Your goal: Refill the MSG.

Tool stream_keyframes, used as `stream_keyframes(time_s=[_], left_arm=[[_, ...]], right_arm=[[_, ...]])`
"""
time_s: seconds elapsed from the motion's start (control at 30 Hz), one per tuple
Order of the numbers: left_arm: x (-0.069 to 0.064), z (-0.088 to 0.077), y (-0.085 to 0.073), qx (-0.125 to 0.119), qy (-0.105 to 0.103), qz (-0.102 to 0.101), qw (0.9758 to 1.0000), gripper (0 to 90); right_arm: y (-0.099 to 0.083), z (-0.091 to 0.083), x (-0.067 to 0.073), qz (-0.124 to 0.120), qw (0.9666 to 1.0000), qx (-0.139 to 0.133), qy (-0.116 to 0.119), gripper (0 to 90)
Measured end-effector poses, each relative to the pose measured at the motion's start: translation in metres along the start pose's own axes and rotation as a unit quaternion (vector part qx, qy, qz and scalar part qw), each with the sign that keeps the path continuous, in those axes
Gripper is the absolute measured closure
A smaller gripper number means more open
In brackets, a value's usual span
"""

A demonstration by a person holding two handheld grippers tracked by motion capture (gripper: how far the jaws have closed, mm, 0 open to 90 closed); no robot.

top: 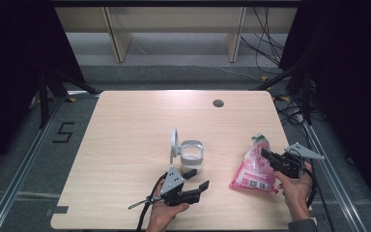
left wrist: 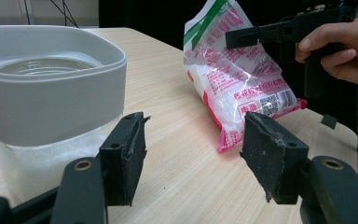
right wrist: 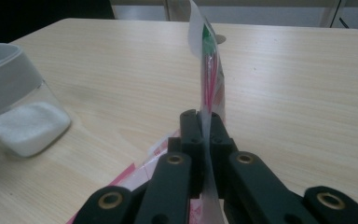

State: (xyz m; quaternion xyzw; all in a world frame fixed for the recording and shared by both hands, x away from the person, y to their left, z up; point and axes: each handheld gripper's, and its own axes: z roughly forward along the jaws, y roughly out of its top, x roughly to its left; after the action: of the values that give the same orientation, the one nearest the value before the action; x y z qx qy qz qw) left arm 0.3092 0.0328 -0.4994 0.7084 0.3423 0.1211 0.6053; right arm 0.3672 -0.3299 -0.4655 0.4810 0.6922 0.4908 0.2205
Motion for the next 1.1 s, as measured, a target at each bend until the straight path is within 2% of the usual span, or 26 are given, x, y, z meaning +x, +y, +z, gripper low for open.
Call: stream_keyframes(time_s=[0.03, 0.07, 0.1, 0.13, 0.17, 0.2, 0.23, 0.3, 0.37, 0.4, 0.43, 0.5, 0.53, 0.57, 0.6, 0.7, 0.77, 0.8, 0.87, 0.9, 0.93, 0.97, 1.0, 1.07, 1.1], left_arm=[[0.001, -0.001, 0.0, 0.002, -0.002, 0.005, 1.0, 38.4], [0.0, 0.0, -0.001, -0.003, -0.002, 0.004, 1.0, 38.3], [0.001, -0.001, -0.001, 0.001, -0.004, 0.009, 0.9999, 38.2], [0.001, -0.002, -0.001, 0.003, 0.0, 0.01, 0.9999, 38.1], [0.001, -0.004, -0.001, 0.005, 0.002, 0.01, 0.9999, 37.6], [0.003, -0.005, -0.001, 0.005, 0.003, 0.011, 0.9999, 37.6], [0.003, -0.005, -0.001, 0.005, 0.003, 0.011, 0.9999, 37.5], [0.005, -0.007, 0.0, 0.0, 0.007, 0.007, 1.0, 37.3], [0.005, -0.009, 0.0, 0.0, 0.01, 0.008, 0.9999, 36.9], [0.005, -0.009, 0.0, 0.0, 0.01, 0.008, 0.9999, 36.8], [0.006, -0.01, 0.0, -0.002, 0.01, 0.006, 0.9999, 36.7], [0.007, -0.013, 0.001, -0.002, 0.025, 0.013, 0.9996, 36.6], [0.008, -0.013, 0.001, -0.006, 0.024, 0.012, 0.9996, 36.6], [0.009, -0.016, 0.002, -0.001, 0.03, 0.012, 0.9995, 36.6], [0.009, -0.016, 0.002, -0.004, 0.03, 0.011, 0.9995, 36.6], [0.01, -0.018, 0.003, -0.009, 0.032, 0.008, 0.9994, 36.6], [0.013, -0.019, 0.003, -0.01, 0.029, 0.008, 0.9995, 36.6], [0.013, -0.019, 0.002, -0.012, 0.029, 0.006, 0.9995, 36.6], [0.014, -0.021, 0.003, -0.007, 0.035, 0.007, 0.9993, 36.6], [0.015, -0.021, 0.003, -0.01, 0.034, 0.005, 0.9994, 36.6], [0.017, -0.022, 0.004, -0.011, 0.038, 0.004, 0.9992, 36.6], [0.017, -0.022, 0.004, -0.011, 0.038, 0.004, 0.9992, 36.6], [0.019, -0.023, 0.004, -0.016, 0.037, 0.004, 0.9992, 36.6], [0.02, -0.025, 0.005, -0.013, 0.041, 0.003, 0.999, 36.7], [0.021, -0.025, 0.005, -0.017, 0.041, 0.002, 0.999, 36.6]], right_arm=[[0.0, 0.0, -0.004, -0.017, 0.9998, 0.01, -0.004, 89.3], [-0.001, -0.001, -0.002, -0.007, 0.9996, 0.024, -0.015, 89.1], [-0.002, 0.0, -0.004, -0.015, 0.9996, 0.016, -0.019, 89.0], [-0.002, -0.001, -0.003, 0.0, 0.9997, 0.017, -0.02, 88.8], [-0.003, 0.001, -0.007, -0.015, 0.9997, 0.01, -0.018, 88.6], [-0.003, 0.001, -0.007, -0.014, 0.9997, 0.009, -0.019, 88.5], [-0.003, 0.0, -0.004, 0.01, 0.9998, 0.011, -0.013, 88.3], [-0.003, 0.001, -0.006, -0.008, 0.9998, 0.009, -0.018, 88.1], [-0.003, 0.0, -0.006, -0.01, 0.9995, 0.015, -0.025, 87.4], [-0.003, 0.001, -0.007, -0.02, 0.9993, 0.013, -0.03, 86.8], [-0.004, 0.001, -0.008, -0.018, 0.999, 0.02, -0.037, 86.0], [-0.004, 0.0, -0.01, -0.019, 0.9986, 0.025, -0.042, 82.6], [-0.004, 0.0, -0.007, 0.0, 0.9989, 0.029, -0.037, 81.7], [-0.003, -0.001, -0.009, -0.01, 0.999, 0.028, -0.034, 80.8], [-0.003, -0.001, -0.009, -0.015, 0.9986, 0.028, -0.041, 80.0], [-0.004, -0.002, -0.01, -0.018, 0.9981, 0.029, -0.051, 78.2], [-0.003, -0.004, -0.008, -0.003, 0.9976, 0.033, -0.061, 75.7], [-0.003, -0.004, -0.01, -0.016, 0.9973, 0.033, -0.064, 74.4], [-0.005, -0.005, -0.009, -0.001, 0.9968, 0.033, -0.073, 70.2], [-0.005, -0.005, -0.011, -0.007, 0.9965, 0.033, -0.076, 68.4], [-0.005, -0.007, -0.009, 0.009, 0.9962, 0.039, -0.077, 67.5], [-0.005, -0.007, -0.009, 0.009, 0.9962, 0.039, -0.077, 67.5], [-0.005, -0.007, -0.013, -0.011, 0.9967, 0.029, -0.074, 66.8], [-0.004, -0.009, -0.013, -0.007, 0.9964, 0.025, -0.08, 64.6], [-0.005, -0.011, -0.011, 0.013, 0.9958, 0.024, -0.088, 62.8]])
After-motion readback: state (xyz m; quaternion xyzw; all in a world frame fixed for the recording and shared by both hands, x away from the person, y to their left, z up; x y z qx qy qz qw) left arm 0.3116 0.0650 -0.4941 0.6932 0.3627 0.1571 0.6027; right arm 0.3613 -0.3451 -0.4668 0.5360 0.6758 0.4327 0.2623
